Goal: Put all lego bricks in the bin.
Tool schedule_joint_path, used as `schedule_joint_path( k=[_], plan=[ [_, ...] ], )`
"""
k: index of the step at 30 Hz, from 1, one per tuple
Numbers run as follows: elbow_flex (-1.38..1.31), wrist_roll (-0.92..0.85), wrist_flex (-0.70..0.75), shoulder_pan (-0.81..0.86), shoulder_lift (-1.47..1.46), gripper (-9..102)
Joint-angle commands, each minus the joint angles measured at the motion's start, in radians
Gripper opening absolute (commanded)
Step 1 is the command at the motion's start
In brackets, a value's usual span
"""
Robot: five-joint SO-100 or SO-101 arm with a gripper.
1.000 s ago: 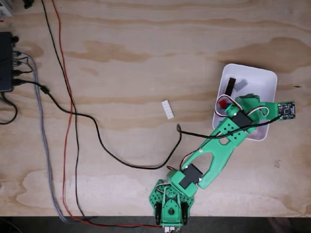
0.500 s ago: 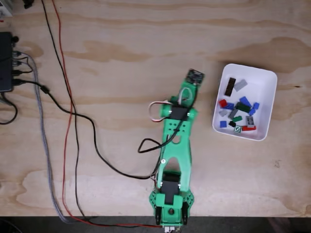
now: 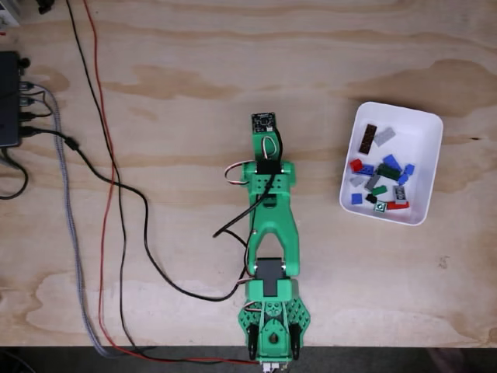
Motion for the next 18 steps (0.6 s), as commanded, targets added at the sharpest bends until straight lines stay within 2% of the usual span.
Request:
schedule_joint_path(
  k=[1,8,11,14,18],
  plan=[
    [-0.077,-0.020,-0.040,0.011,-0.046,25],
    [-0.078,-0.034,-0.071,0.002,-0.071,13],
    [-0.034,-0.023,-0.160,-0.014,-0.072,1],
    [0.021,0.049,-0.253,-0.035,-0.049,0],
    [0.058,0.202,-0.235,-0.049,0.215,0]
  ],
)
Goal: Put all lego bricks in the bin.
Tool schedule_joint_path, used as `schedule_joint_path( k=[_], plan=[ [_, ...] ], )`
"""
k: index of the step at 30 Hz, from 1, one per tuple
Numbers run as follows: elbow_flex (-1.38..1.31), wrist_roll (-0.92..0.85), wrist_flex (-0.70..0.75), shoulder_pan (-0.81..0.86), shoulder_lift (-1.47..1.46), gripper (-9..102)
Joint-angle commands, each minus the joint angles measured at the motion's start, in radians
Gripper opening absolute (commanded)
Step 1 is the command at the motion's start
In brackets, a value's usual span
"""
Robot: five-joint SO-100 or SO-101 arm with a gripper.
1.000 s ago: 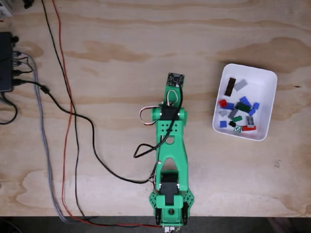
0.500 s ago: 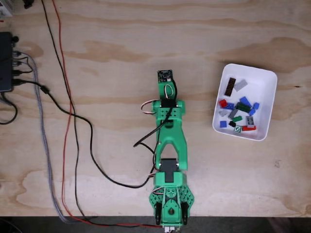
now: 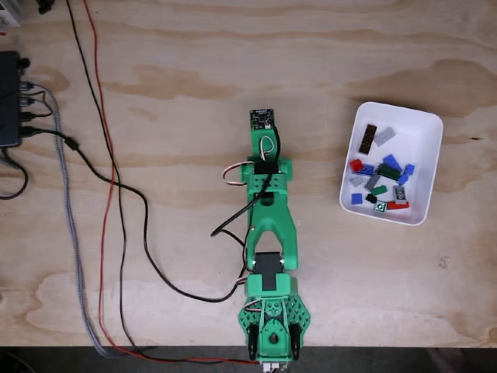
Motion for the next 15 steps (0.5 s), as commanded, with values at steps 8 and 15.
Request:
schedule_joint_path(
  k=[8,15],
  plan=[
    [-0.403,0.383,0.202,0.265,0.543,0],
    [-0.383,0.287,0.221,0.614,0.356,0]
  ],
)
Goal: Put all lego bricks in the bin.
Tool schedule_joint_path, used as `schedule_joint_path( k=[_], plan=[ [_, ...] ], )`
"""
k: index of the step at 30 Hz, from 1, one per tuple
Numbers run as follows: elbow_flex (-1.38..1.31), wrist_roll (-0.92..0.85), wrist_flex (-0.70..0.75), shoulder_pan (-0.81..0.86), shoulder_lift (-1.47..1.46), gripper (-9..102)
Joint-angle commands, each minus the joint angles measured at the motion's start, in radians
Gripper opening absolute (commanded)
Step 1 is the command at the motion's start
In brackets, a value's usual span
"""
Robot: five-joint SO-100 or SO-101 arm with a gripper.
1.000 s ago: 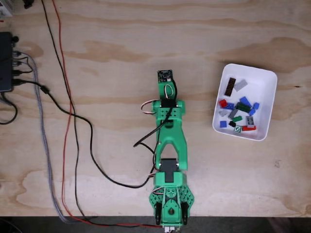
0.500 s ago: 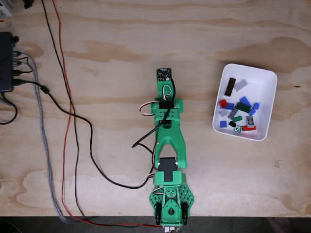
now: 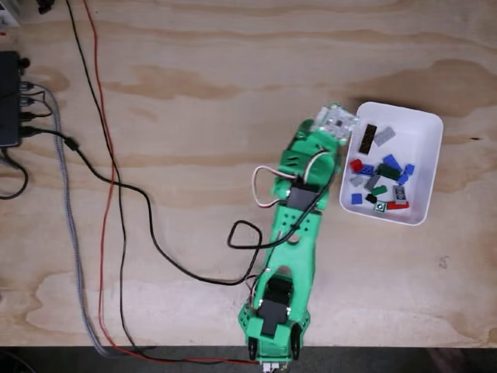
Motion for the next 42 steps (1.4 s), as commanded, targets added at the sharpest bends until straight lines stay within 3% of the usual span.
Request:
schedule_joint_path(
  k=[1,11,13,15,17,22,24,27,30,33,37,42],
  plan=[
    [0.021,-0.054,-0.049,0.259,-0.041,0],
    [0.374,-0.235,-0.327,0.428,0.009,0],
    [0.400,-0.258,-0.341,0.442,0.017,6],
    [0.397,-0.225,-0.351,0.446,0.018,20],
    [0.373,-0.181,-0.347,0.440,0.021,22],
    [0.213,-0.060,-0.195,0.357,0.123,25],
    [0.121,-0.005,-0.106,0.279,0.221,20],
    [0.043,-0.006,0.046,0.098,0.423,0],
    [0.063,-0.055,0.287,-0.112,0.630,0],
    [0.253,-0.149,0.439,-0.227,0.848,0],
    [0.644,-0.301,0.472,-0.193,1.172,0],
    [0.925,-0.341,0.552,-0.170,1.396,0]
  ],
)
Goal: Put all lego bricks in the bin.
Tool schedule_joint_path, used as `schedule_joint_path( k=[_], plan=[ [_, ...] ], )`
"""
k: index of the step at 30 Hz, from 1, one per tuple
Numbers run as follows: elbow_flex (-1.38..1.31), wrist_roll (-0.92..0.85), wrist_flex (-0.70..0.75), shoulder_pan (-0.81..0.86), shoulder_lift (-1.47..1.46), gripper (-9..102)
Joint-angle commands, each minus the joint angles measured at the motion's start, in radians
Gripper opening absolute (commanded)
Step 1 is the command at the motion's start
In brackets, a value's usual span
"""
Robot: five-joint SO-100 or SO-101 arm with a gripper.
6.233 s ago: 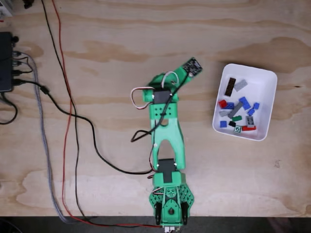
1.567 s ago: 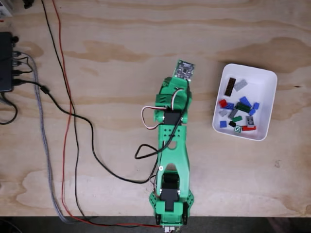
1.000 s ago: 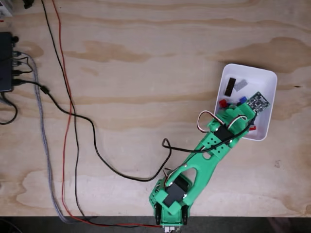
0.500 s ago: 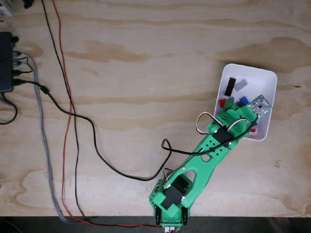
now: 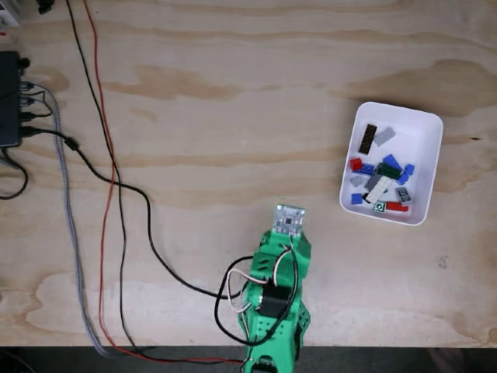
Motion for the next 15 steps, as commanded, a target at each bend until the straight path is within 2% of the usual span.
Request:
schedule_joint_path(
  k=[1,4,9,12,15],
  plan=[
    [0.178,-0.054,0.075,0.011,0.173,0],
    [0.296,-0.005,0.029,0.006,0.173,0],
    [0.624,-0.038,-0.192,-0.005,0.173,0],
    [0.624,0.023,-0.176,-0.038,0.175,2],
    [0.624,0.075,-0.187,-0.061,0.175,13]
  ],
)
